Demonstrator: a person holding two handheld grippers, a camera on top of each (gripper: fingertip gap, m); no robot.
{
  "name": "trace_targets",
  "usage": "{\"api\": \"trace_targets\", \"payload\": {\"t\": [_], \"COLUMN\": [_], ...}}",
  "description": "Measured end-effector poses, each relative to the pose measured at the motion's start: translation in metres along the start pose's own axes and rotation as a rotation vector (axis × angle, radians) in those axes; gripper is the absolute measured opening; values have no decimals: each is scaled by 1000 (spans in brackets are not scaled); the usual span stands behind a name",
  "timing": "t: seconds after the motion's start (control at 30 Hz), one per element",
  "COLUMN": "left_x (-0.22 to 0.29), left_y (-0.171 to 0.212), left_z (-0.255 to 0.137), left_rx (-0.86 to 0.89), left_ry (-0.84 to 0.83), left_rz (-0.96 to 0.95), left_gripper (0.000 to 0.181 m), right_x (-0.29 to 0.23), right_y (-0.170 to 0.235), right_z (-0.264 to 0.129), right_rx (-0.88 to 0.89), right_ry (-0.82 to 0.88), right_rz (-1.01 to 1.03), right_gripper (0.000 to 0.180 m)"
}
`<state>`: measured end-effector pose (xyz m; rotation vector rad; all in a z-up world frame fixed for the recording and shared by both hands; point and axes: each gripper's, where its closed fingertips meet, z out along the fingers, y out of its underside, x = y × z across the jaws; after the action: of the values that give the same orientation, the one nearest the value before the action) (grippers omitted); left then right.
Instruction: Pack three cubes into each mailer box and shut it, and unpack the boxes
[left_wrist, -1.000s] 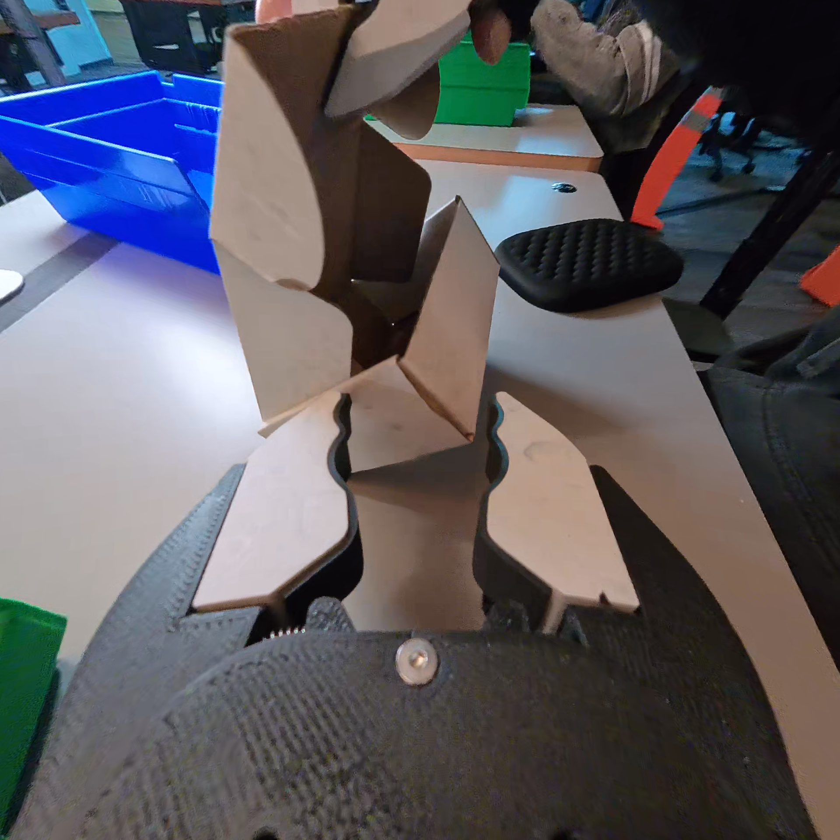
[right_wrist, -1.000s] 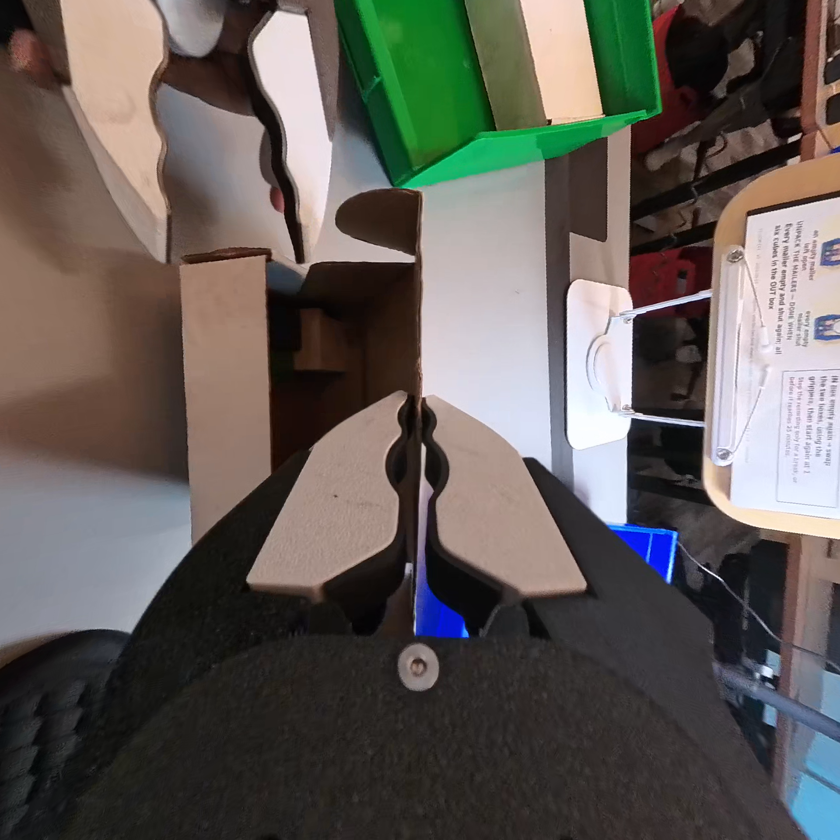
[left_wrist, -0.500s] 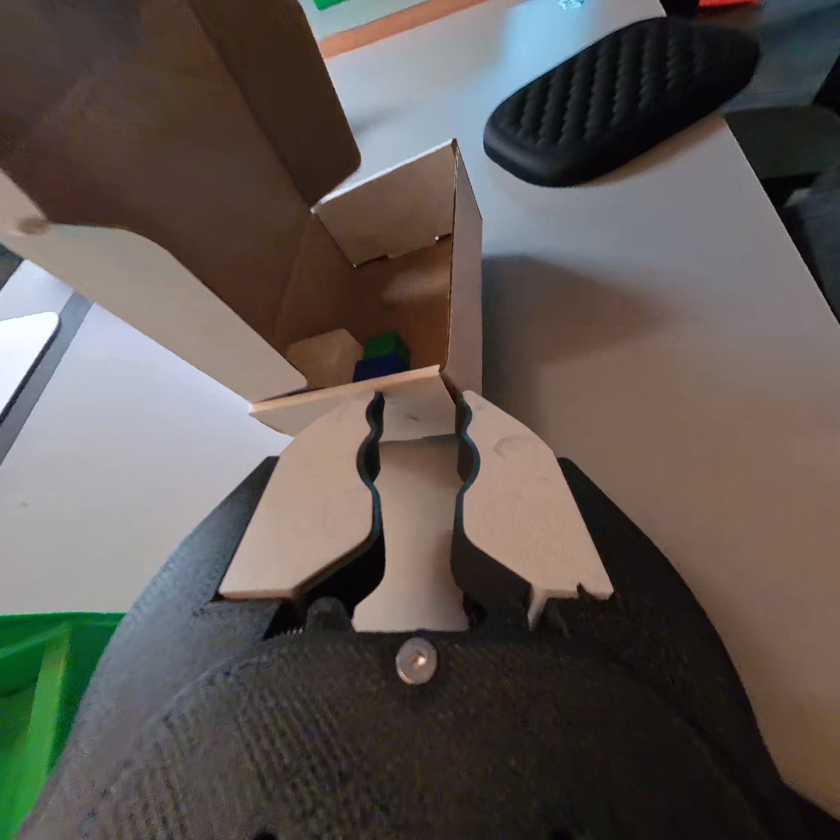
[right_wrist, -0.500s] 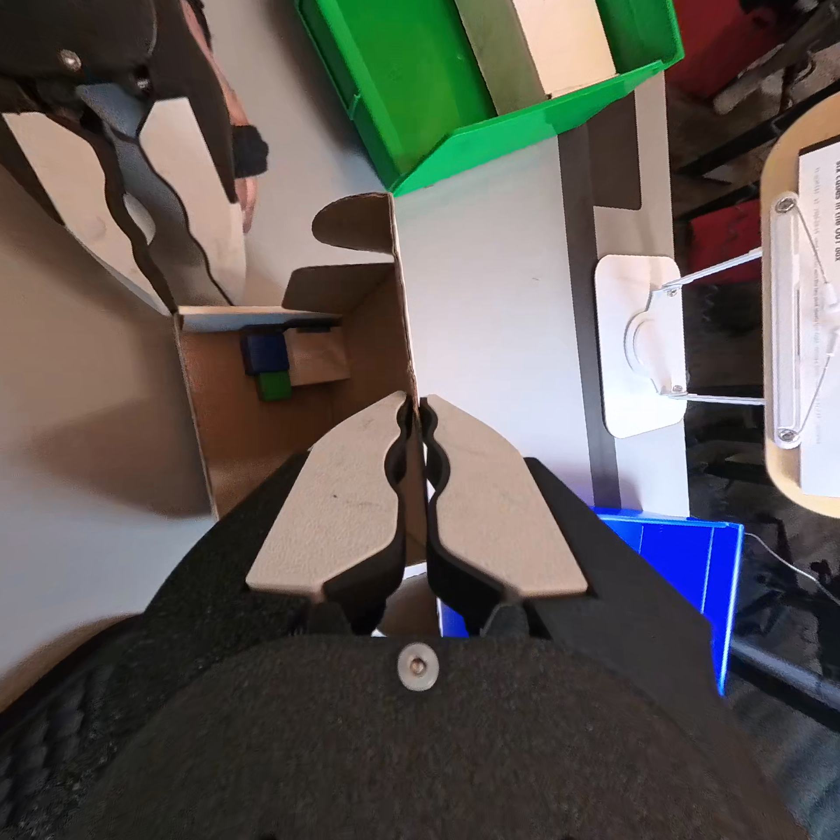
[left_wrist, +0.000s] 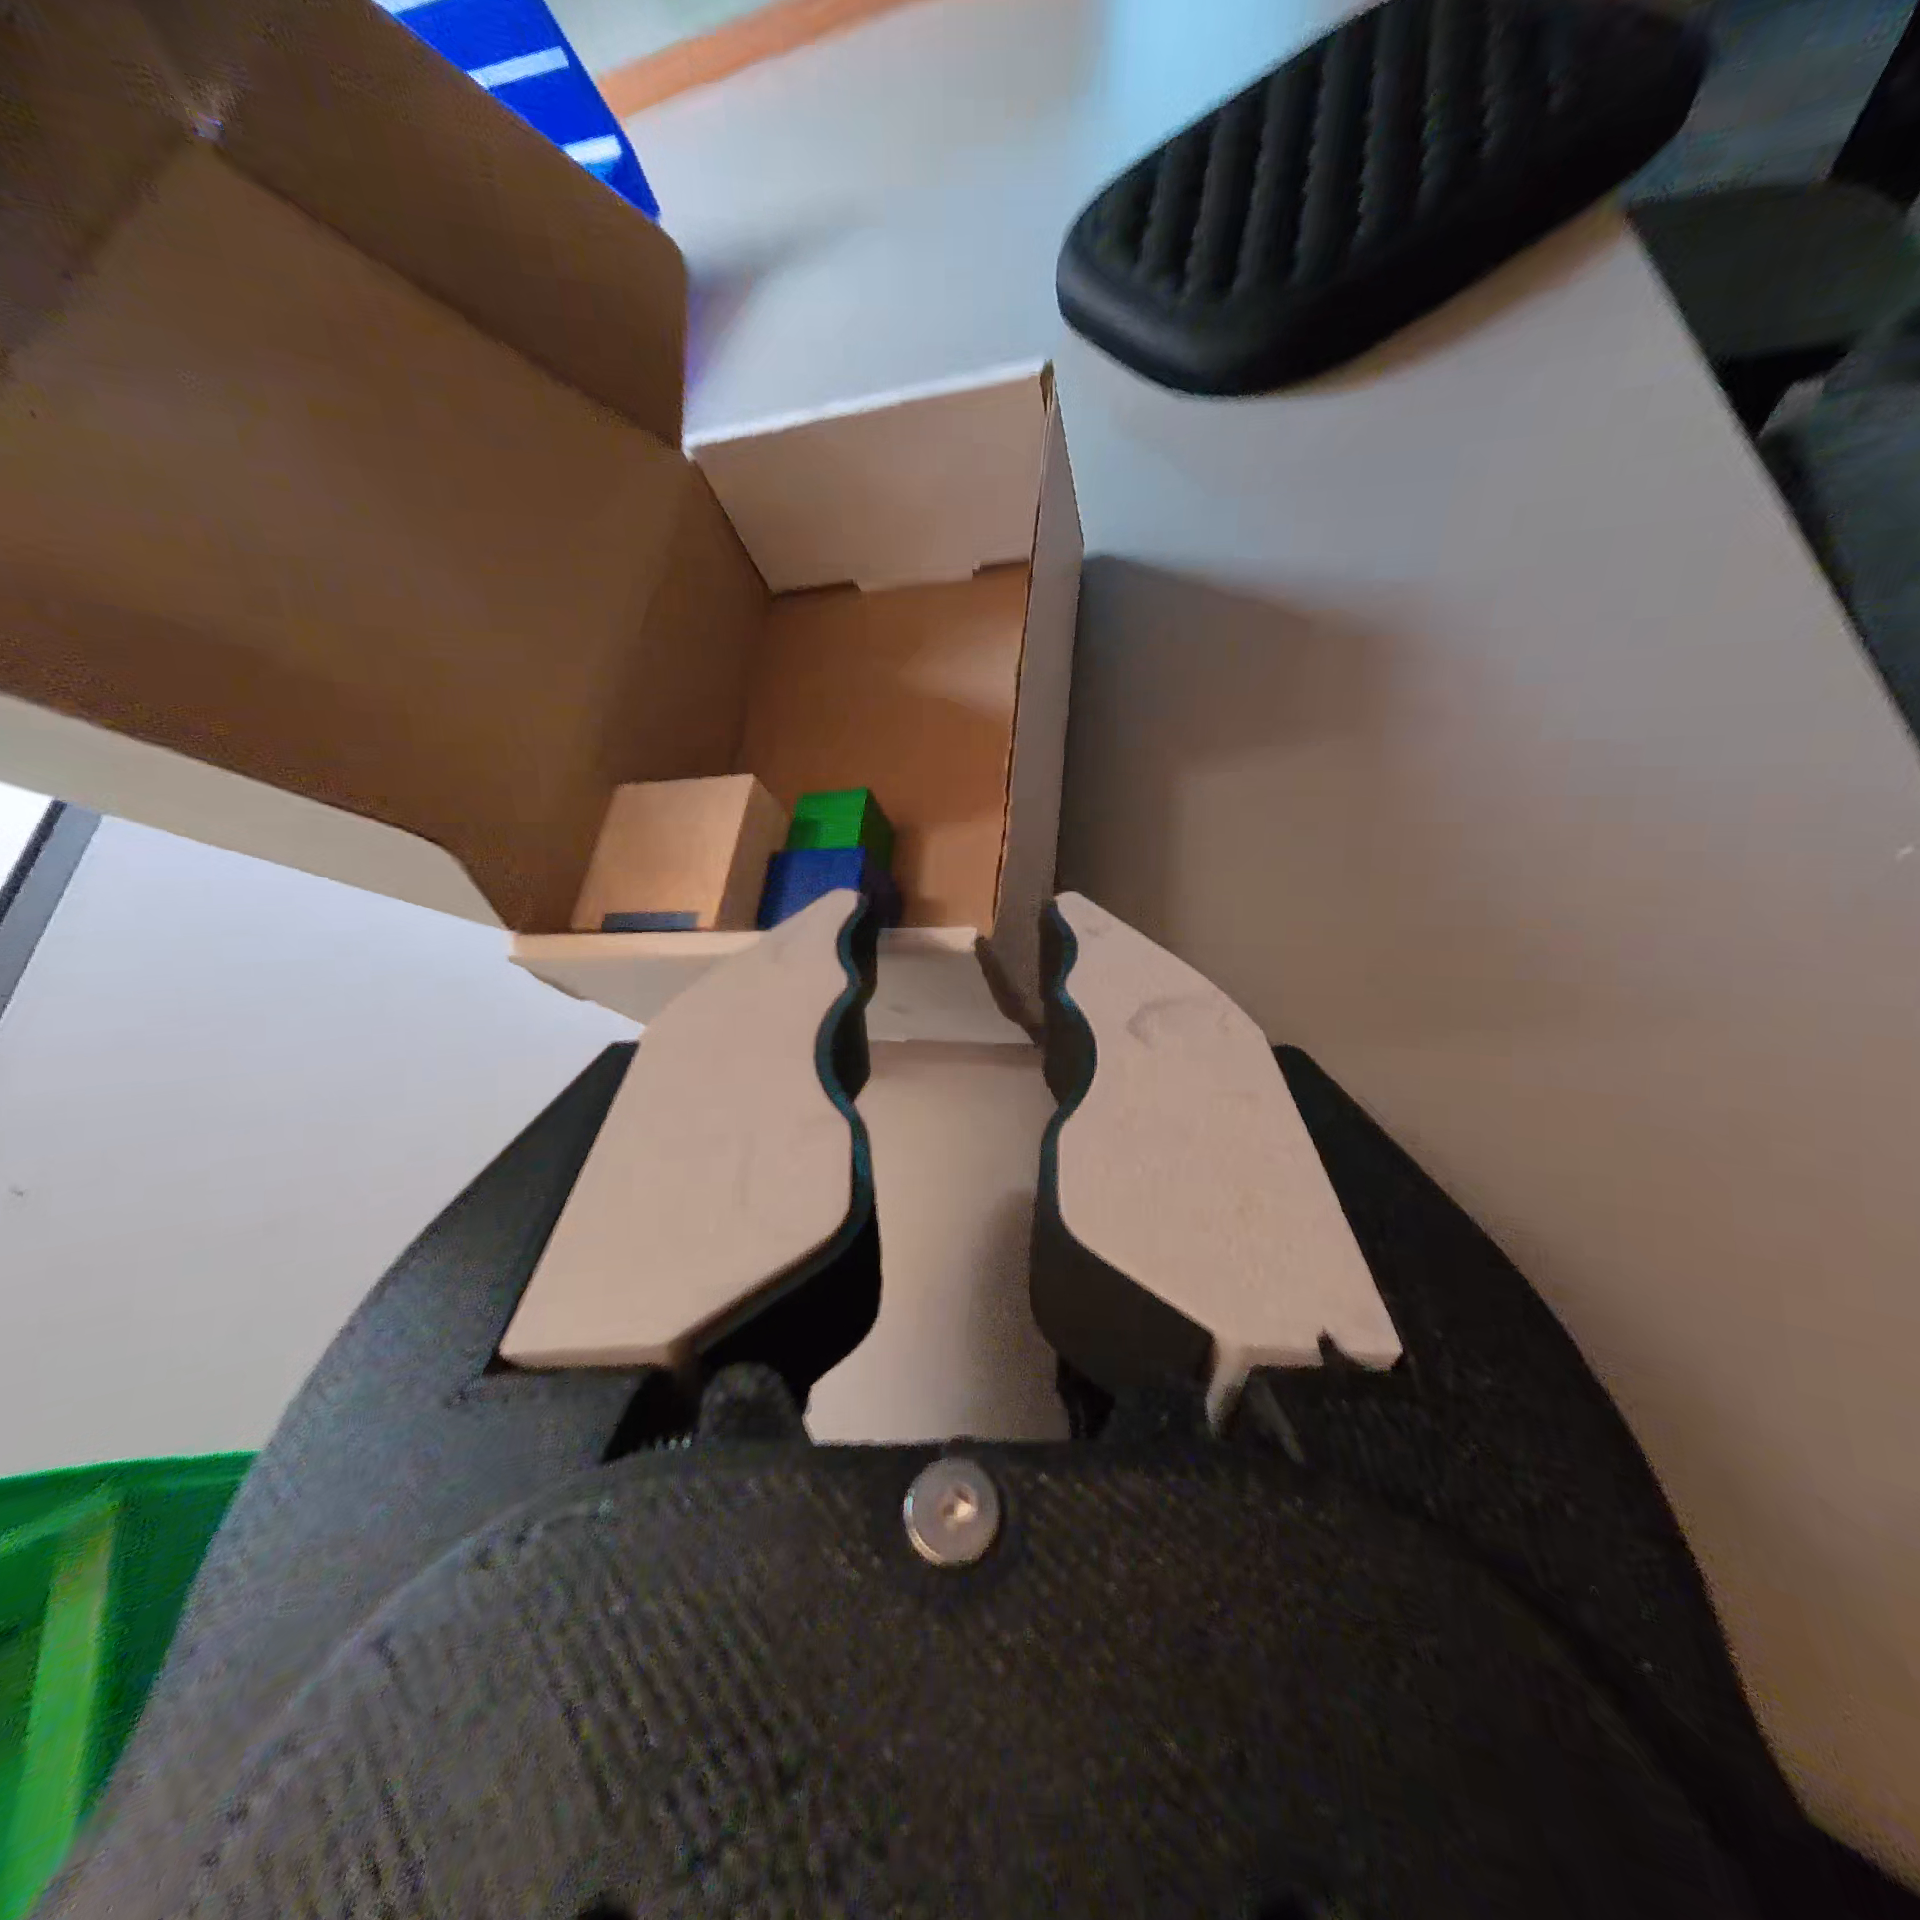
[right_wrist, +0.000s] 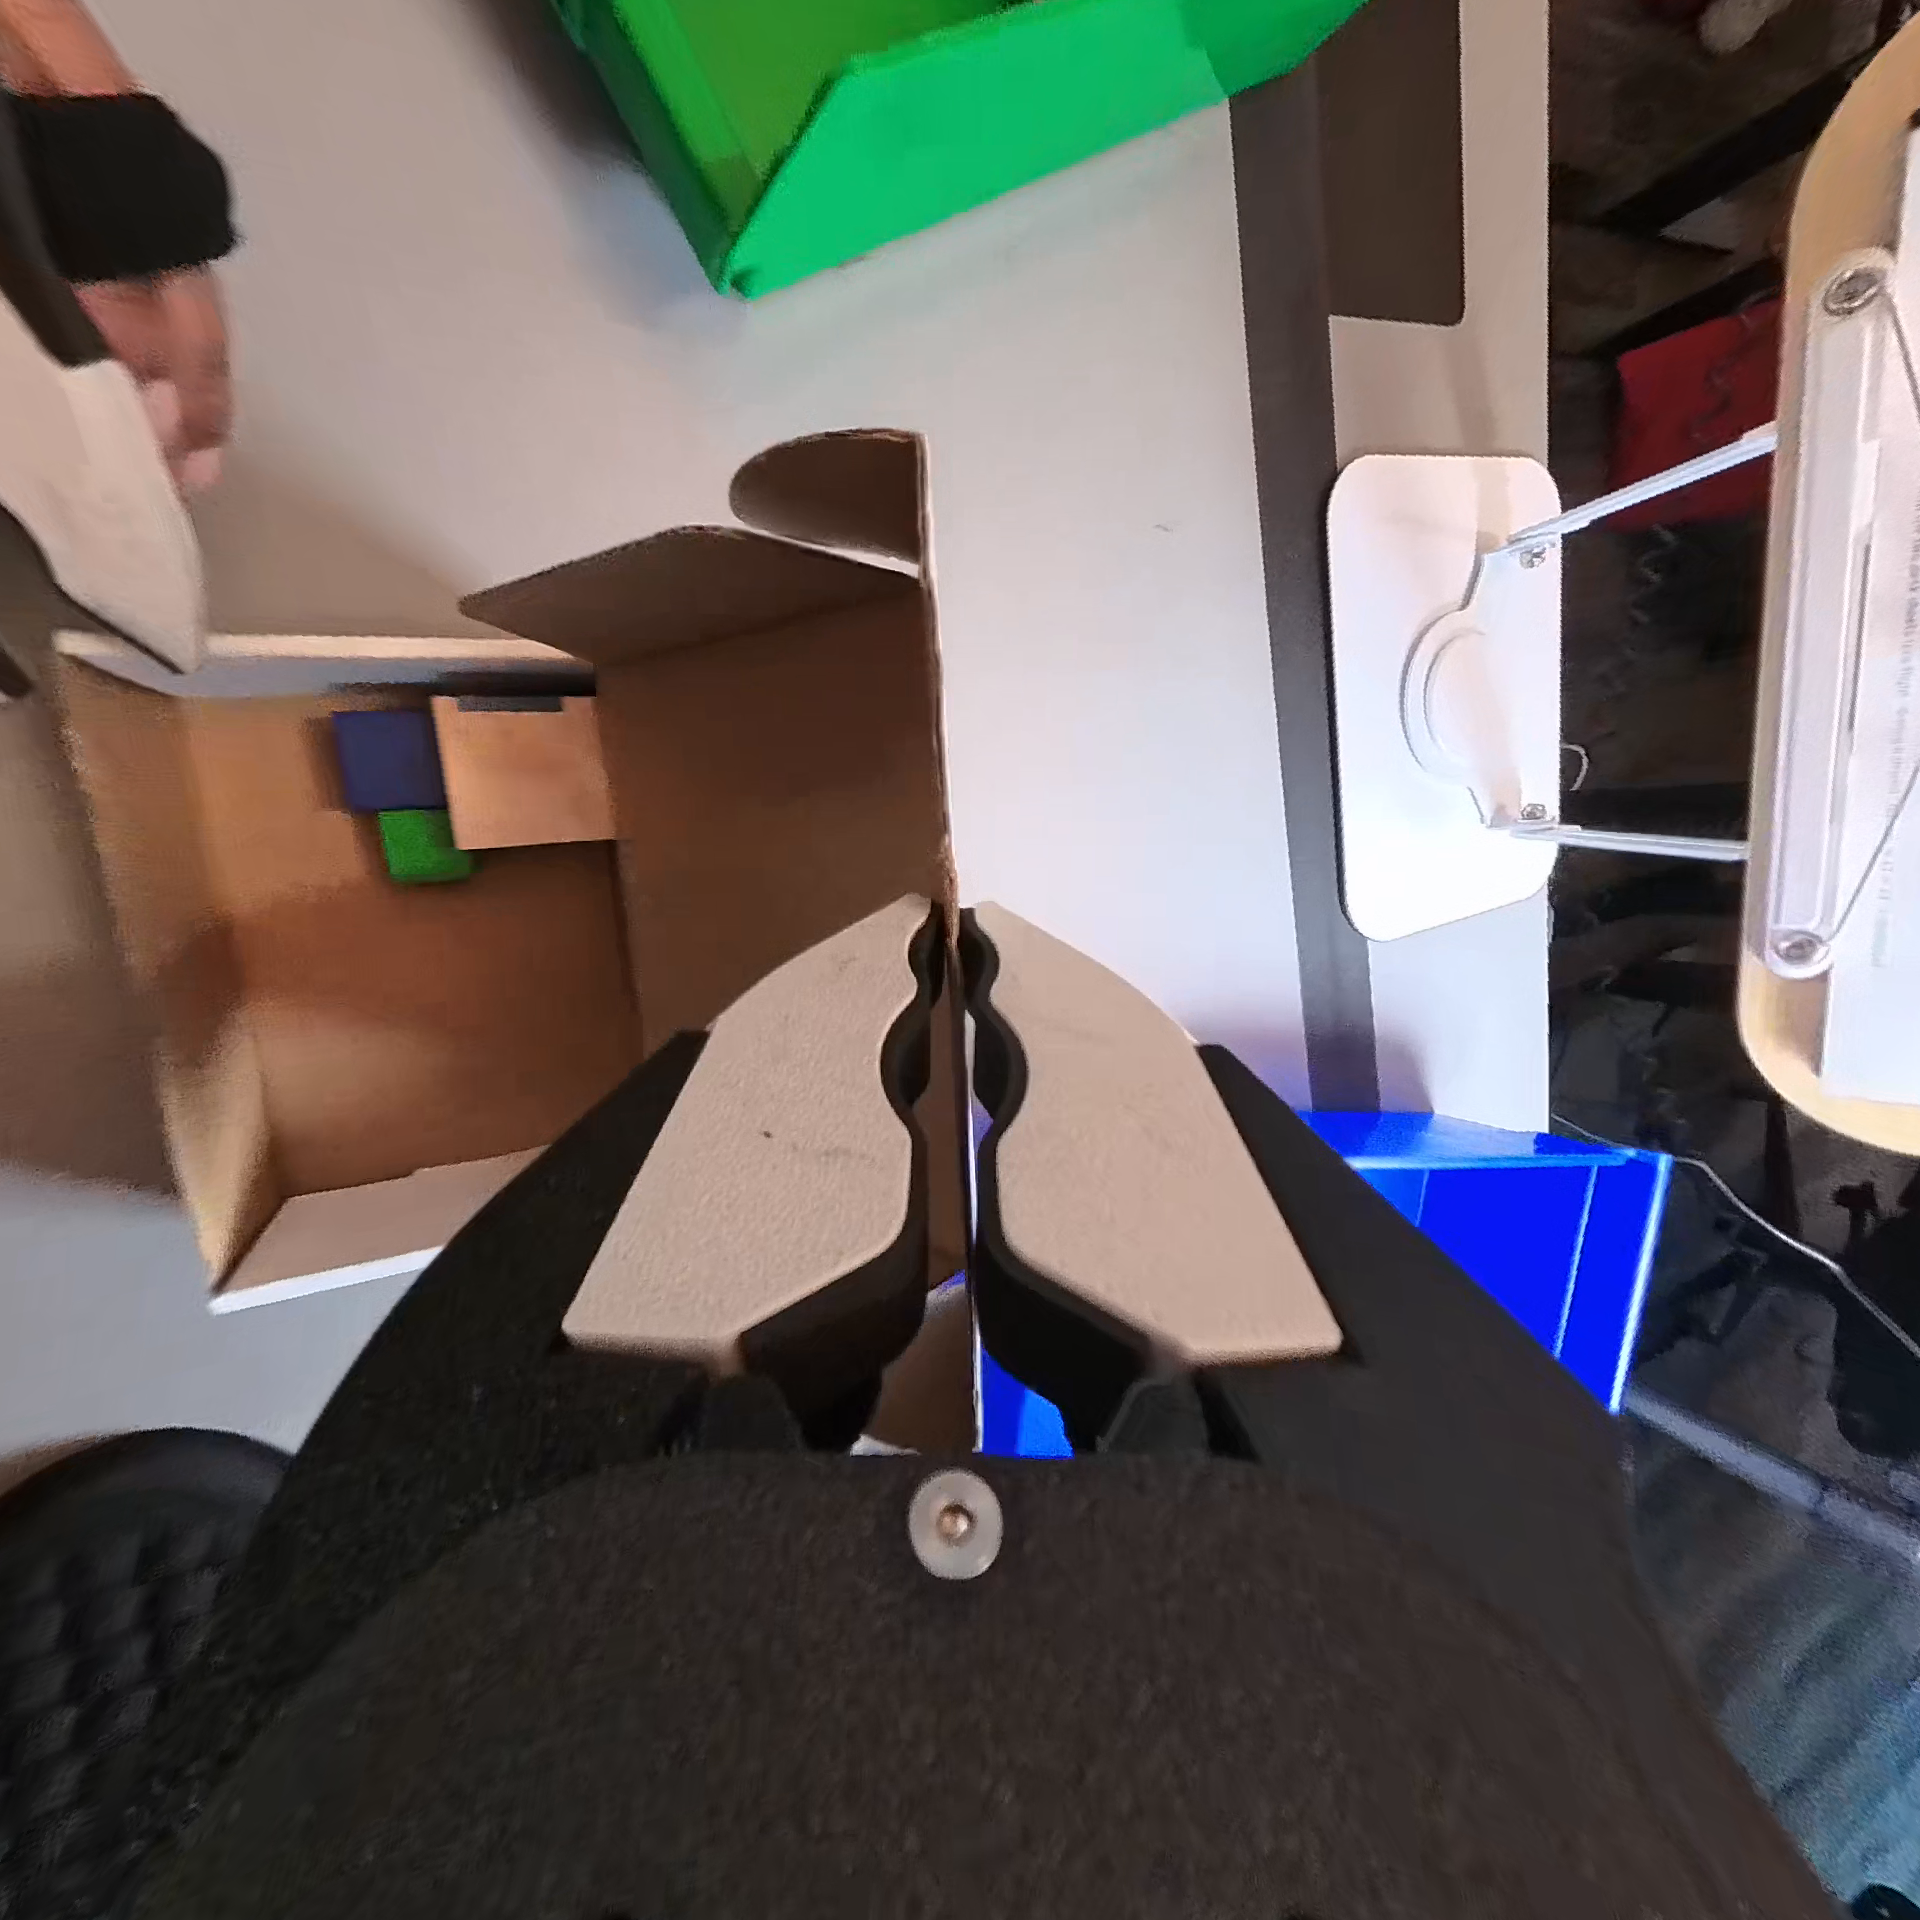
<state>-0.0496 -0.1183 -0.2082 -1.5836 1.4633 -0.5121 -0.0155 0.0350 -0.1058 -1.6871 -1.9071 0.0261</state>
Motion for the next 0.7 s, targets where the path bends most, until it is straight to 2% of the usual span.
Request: {"api": "trace_targets", "payload": {"t": [0.23,0.47,0.7], "left_x": [0,2,7], "left_y": [1,-2,-7], "left_z": [8,13,17], "left_rx": [-16,8,50], "left_ry": [-18,-22,15], "left_rz": [0,-14,-76], "left_gripper": [20,16,16], "right_x": [19,9,12], "right_y": [21,41,34], "right_z": [60,126,140], "right_rx": [-113,-208,-176], "right_ry": [-44,-160,-140], "right_rz": [-28,-44,-42], "right_gripper": [3,13,22]}}
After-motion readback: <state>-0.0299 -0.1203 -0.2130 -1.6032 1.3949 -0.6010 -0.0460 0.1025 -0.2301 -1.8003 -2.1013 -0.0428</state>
